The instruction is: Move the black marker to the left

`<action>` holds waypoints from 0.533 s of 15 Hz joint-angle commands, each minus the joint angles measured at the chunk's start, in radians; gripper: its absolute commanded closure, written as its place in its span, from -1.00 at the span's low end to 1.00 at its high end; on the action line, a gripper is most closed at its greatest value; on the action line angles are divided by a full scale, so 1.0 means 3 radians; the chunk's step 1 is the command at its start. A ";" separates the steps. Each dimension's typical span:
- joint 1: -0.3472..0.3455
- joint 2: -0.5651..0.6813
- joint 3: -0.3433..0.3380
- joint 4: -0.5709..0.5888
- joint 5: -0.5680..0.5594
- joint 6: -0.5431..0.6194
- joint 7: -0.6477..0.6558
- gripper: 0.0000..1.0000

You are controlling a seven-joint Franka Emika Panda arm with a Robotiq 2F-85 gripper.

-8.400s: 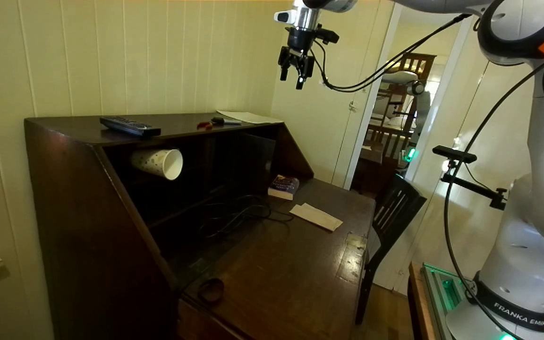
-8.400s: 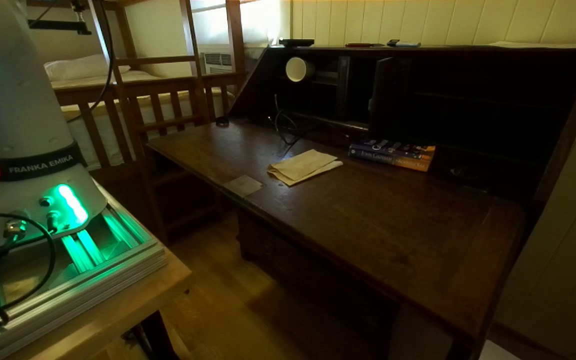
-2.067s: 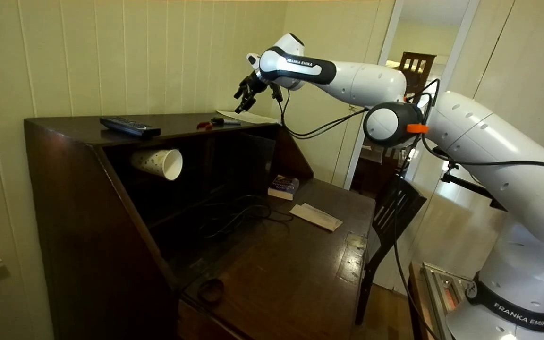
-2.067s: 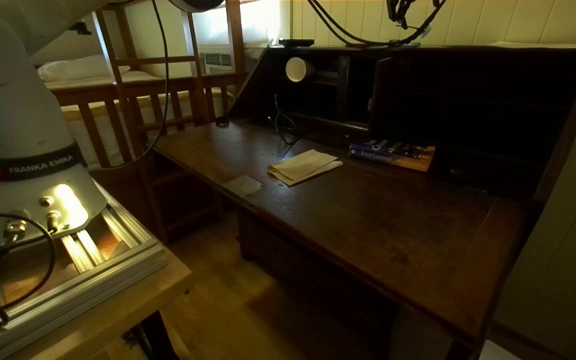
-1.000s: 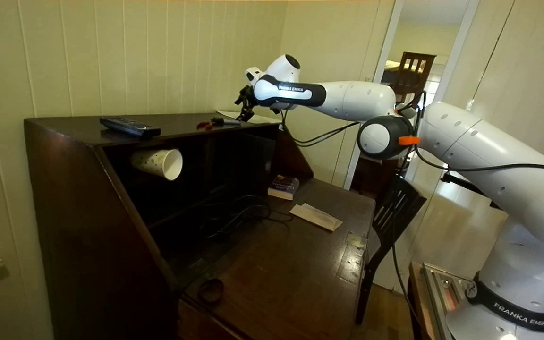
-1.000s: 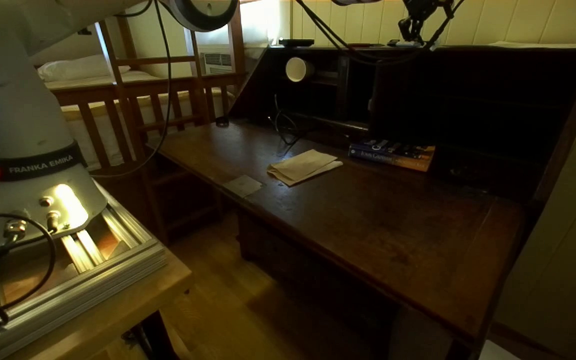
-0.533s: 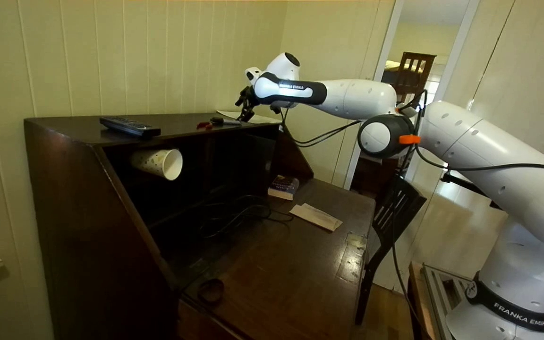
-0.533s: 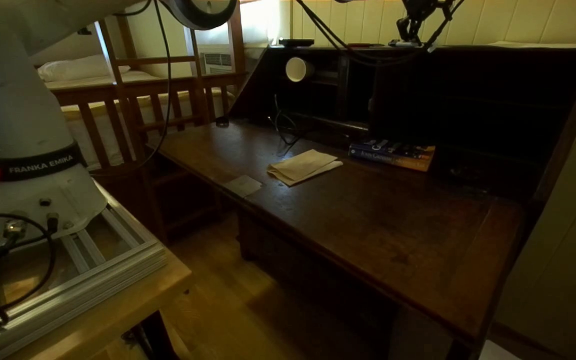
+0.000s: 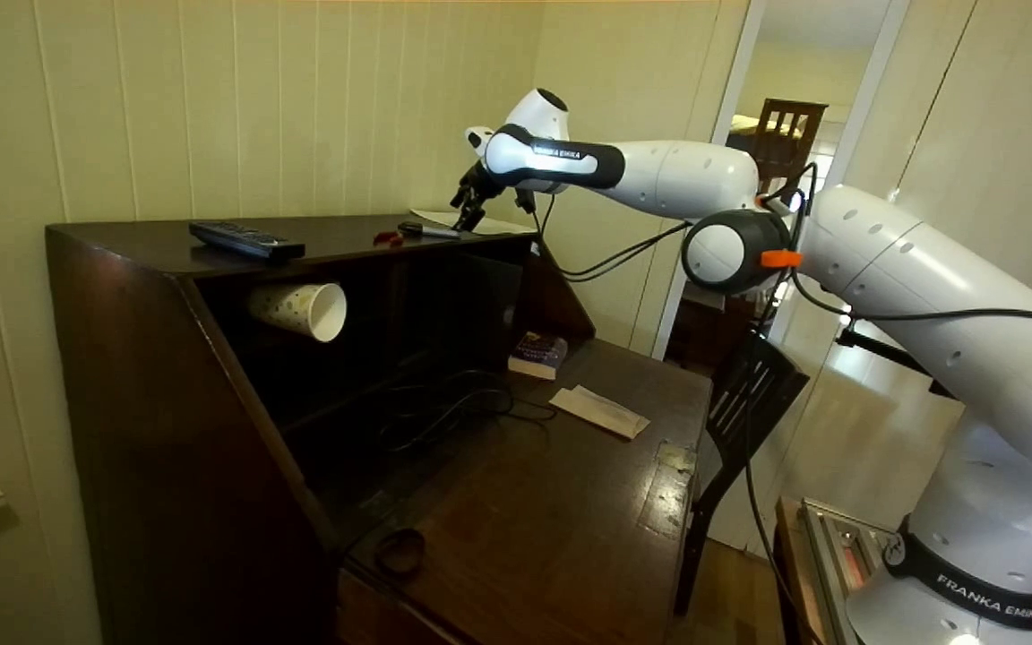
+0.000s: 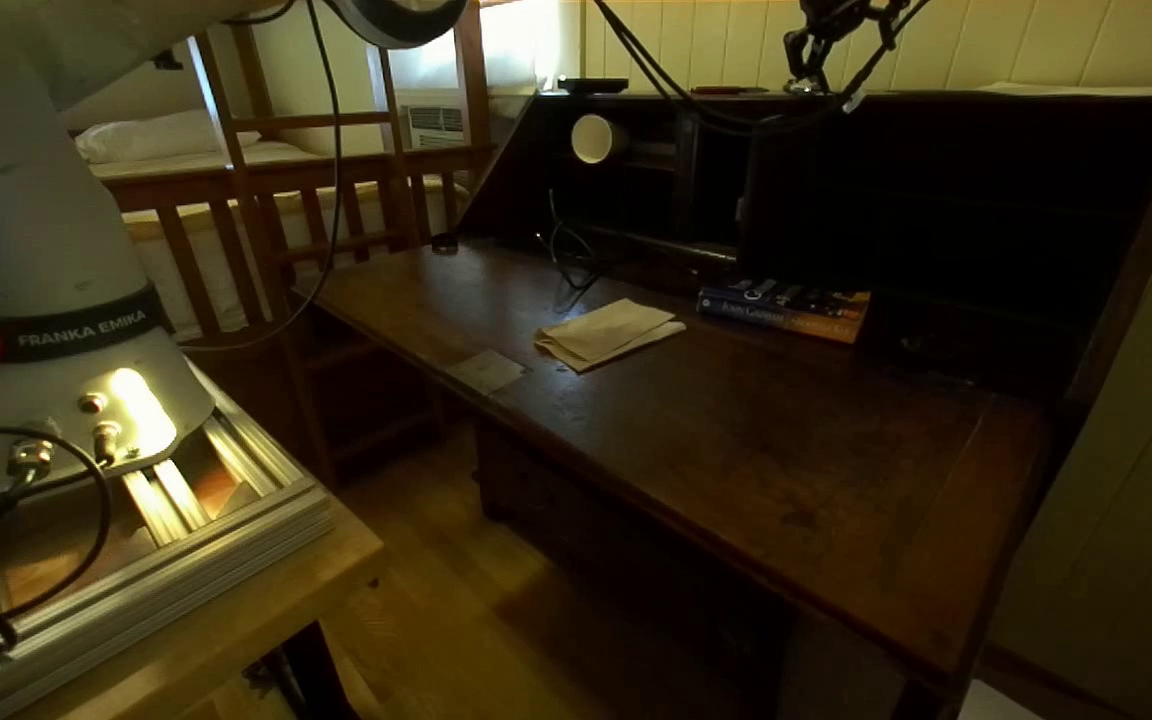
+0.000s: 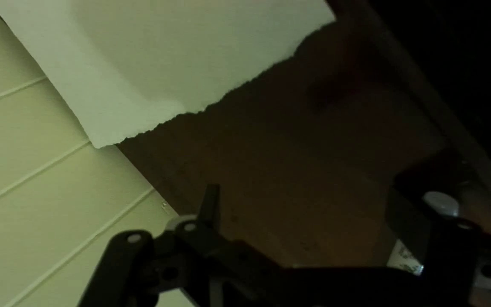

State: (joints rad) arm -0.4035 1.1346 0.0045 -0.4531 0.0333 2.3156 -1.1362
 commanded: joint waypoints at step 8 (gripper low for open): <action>0.0034 -0.0160 -0.0018 -0.0048 -0.0015 -0.0686 0.0419 -1.00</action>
State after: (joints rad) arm -0.4008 1.1102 -0.0007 -0.4531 0.0333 2.1751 -1.0494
